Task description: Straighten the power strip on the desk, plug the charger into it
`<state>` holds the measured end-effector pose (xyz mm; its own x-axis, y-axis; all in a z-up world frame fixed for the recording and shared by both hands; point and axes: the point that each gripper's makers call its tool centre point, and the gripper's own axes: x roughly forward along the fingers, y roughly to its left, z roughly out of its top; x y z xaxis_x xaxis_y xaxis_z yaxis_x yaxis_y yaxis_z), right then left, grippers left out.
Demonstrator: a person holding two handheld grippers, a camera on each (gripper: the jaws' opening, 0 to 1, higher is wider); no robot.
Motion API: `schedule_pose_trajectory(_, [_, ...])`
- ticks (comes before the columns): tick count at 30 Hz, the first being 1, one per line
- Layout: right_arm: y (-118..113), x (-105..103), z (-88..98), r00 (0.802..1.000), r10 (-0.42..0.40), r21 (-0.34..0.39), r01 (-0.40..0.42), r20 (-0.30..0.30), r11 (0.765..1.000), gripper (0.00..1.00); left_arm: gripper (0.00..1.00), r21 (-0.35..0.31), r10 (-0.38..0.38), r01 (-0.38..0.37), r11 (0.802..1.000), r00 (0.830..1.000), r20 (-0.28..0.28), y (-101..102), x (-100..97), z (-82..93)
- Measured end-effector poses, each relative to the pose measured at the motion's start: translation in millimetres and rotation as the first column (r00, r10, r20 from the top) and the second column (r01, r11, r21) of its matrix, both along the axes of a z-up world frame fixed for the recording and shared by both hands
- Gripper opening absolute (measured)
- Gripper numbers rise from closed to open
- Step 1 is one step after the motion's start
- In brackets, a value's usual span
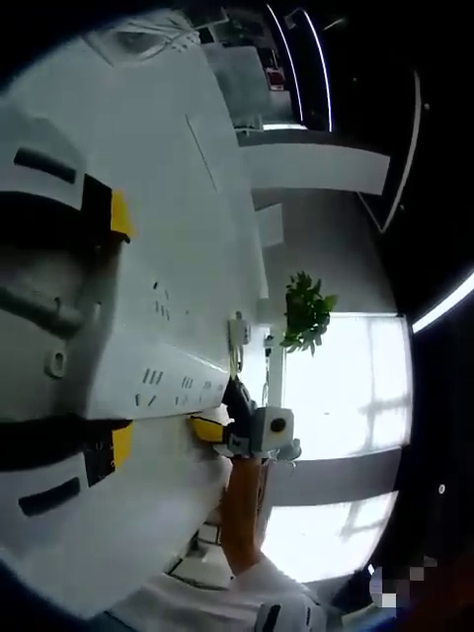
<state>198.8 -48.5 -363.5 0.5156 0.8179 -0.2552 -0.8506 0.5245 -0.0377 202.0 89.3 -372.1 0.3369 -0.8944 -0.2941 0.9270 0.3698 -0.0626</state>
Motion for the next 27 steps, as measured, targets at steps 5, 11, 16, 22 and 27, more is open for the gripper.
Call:
schedule_pose_trajectory(5, [-1, -1, -0.2, 1.0, -0.002, 0.0, 0.002, 0.0, 1.0, 0.53, 0.72, -0.001, -0.003, 0.003, 1.0, 1.0, 0.001, -2, -0.3, -0.1])
schedule_pose_trajectory(11, [-2, 1, -0.2, 1.0, -0.004, -0.001, 0.004, 0.0, 1.0, 0.52, 0.72, -0.001, -0.005, 0.005, 1.0, 1.0, 0.001, -4, -0.8, -0.4])
schedule_pose_trajectory(16, [-6, 3, 0.0, 1.0, -0.008, 0.002, 0.008, -0.003, 1.0, 0.5, 0.73, -0.002, -0.009, 0.009, 1.0, 1.0, 0.002, -7, -0.7, -0.4])
schedule_pose_trajectory(22, [-11, 2, 0.4, 1.0, -0.016, 0.005, 0.016, -0.006, 1.0, 0.51, 0.73, -0.002, -0.017, 0.017, 1.0, 1.0, 0.002, -15, -0.9, -0.5])
schedule_pose_trajectory(27, [-16, 3, 1.0, 1.0, -0.021, 0.011, 0.022, -0.012, 1.0, 0.5, 0.73, -0.003, -0.022, 0.022, 1.0, 1.0, 0.003, -19, -2.6, -0.4])
